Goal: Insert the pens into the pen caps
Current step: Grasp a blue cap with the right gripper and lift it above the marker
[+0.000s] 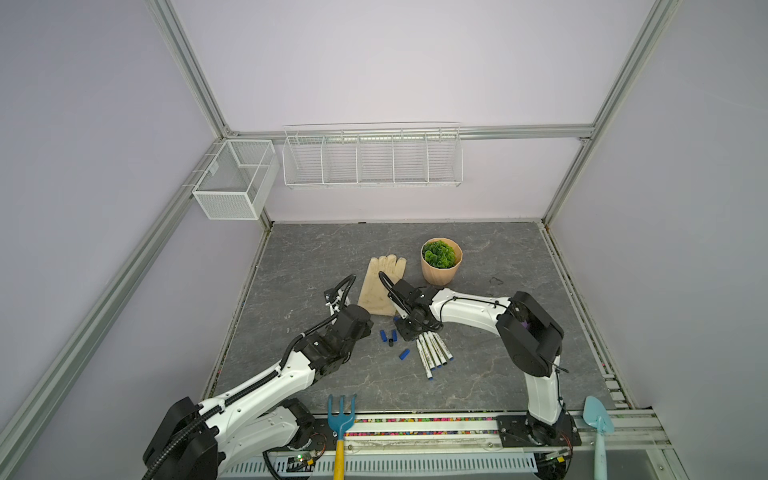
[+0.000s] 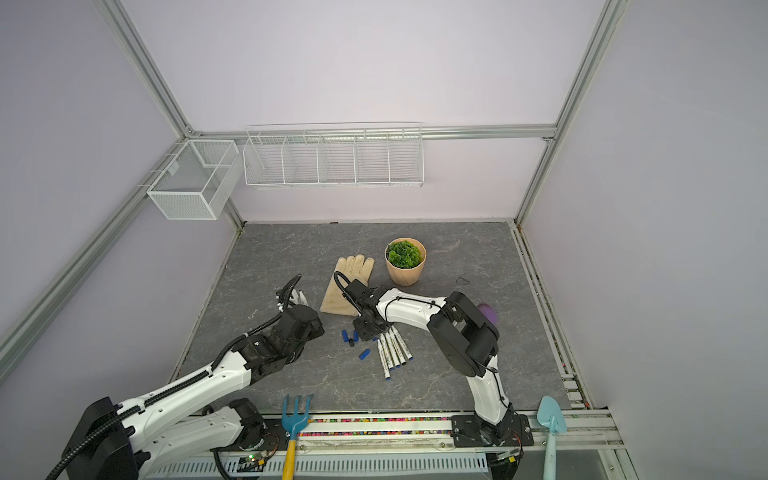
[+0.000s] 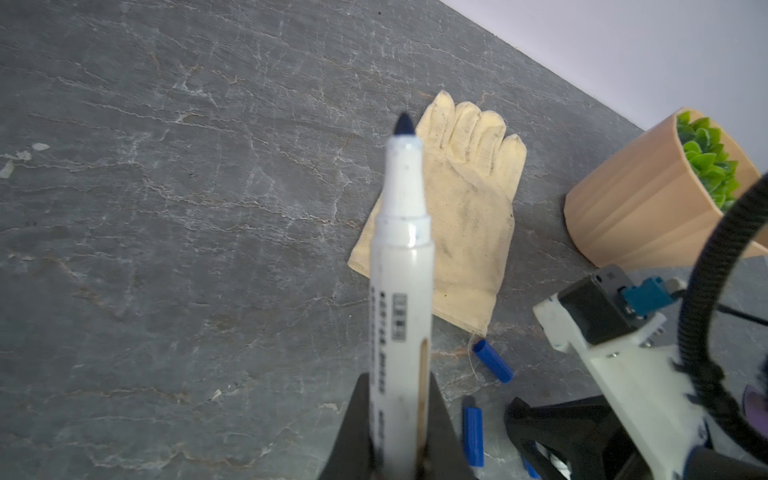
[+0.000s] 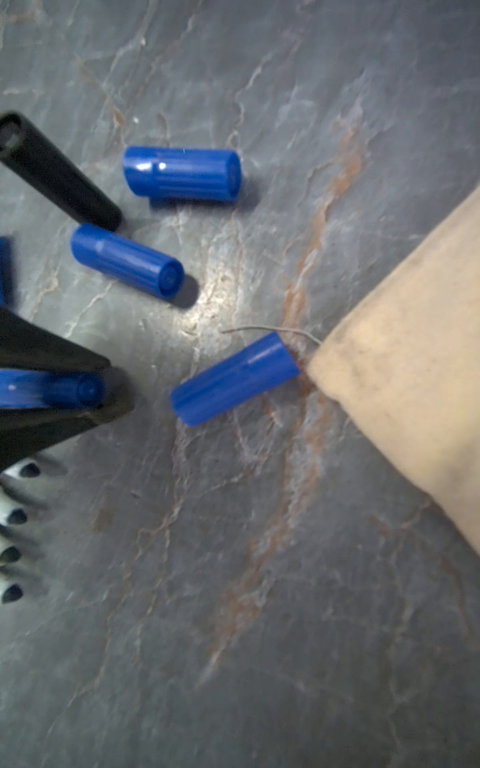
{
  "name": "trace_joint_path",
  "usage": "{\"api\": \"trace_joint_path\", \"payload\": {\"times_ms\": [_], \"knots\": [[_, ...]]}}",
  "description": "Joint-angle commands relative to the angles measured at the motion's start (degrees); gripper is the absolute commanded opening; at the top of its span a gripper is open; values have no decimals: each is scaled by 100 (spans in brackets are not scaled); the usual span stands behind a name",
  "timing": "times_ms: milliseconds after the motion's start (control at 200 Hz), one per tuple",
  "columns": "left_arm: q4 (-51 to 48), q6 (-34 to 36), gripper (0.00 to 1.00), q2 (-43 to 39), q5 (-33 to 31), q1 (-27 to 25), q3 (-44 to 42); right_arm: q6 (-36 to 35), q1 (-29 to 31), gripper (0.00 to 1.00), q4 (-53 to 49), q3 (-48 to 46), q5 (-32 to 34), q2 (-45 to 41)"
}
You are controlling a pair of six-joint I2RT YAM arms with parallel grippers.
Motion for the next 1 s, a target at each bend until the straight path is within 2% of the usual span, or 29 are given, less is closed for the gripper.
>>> {"api": "trace_joint_path", "payload": {"times_ms": [0,120,320,505,640,790,1000], "knots": [[323,368,0,37,278,20,90,169,-209,13,248,-320,-248,-265],[744,863,0,54,786,20,-13,285,-414,10,900,-764,-594,-1043],[1701,1846,0,-49,2535,19,-142,654,-860,8,1982,-1491,-1103,-2573],[2040,2407,0,-55,3526,-5,-202,1121,-1116,7,3045,-2066,-1629,-3576],[2670,2597,0,-257,3667,-198,-519,1380,-1147,7,3584,-2210,-1970,-3856],[2649,2585,0,-253,3733,-242,-514,1528,-1151,7,3999,-2236,-2032,-3990],[2793,2502,0,-98,3815,-279,-472,1562,-1141,7,4020,-1958,-2270,-3734]]}}
